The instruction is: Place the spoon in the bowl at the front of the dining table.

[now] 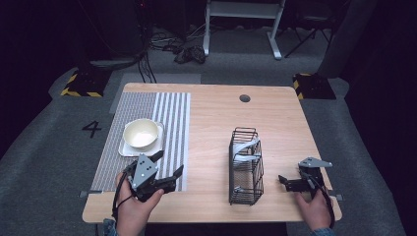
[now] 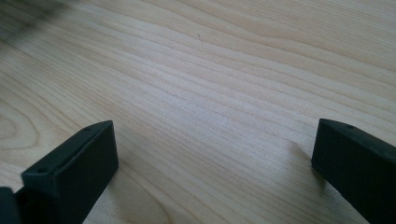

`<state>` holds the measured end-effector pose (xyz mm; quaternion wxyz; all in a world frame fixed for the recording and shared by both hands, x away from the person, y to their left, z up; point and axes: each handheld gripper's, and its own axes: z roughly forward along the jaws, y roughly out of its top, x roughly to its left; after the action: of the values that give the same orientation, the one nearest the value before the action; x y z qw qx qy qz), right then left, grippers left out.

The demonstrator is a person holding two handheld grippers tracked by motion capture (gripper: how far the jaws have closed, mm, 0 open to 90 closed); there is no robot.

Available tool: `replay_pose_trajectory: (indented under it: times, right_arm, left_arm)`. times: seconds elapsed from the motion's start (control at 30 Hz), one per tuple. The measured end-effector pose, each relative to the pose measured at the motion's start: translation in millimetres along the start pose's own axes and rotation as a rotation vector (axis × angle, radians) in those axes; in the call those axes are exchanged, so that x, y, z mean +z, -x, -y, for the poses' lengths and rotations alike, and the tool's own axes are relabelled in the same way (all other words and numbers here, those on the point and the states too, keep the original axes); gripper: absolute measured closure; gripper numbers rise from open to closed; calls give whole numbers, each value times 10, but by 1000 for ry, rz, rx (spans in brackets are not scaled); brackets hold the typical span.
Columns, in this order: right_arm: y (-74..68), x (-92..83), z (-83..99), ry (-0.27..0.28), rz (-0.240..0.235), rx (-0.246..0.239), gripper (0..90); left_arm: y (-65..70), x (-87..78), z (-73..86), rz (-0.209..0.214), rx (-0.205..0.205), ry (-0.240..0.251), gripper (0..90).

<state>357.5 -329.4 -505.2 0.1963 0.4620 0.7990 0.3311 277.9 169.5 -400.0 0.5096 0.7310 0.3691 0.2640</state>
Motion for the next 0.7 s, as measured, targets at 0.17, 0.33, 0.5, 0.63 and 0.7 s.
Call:
replay_pose_trajectory:
  times: [0.17,0.33,0.5,0.63,0.7]
  right_arm:
    - [-1,1,0,0,1,0,4]
    - [-1,1,0,0,1,0,4]
    - [-1,1,0,0,1,1,4]
    - [-1,1,0,0,1,0,4]
    - [-1,1,0,0,1,0,4]
  left_arm:
    - [80,97,-43,43,16,-2,231]
    - [163,198,-105,79,29,3,231]
    - [272,305,-186,125,42,14,231]
    - [352,379,-233,157,54,20,235]
    - [384,418,-246,172,58,23,240]
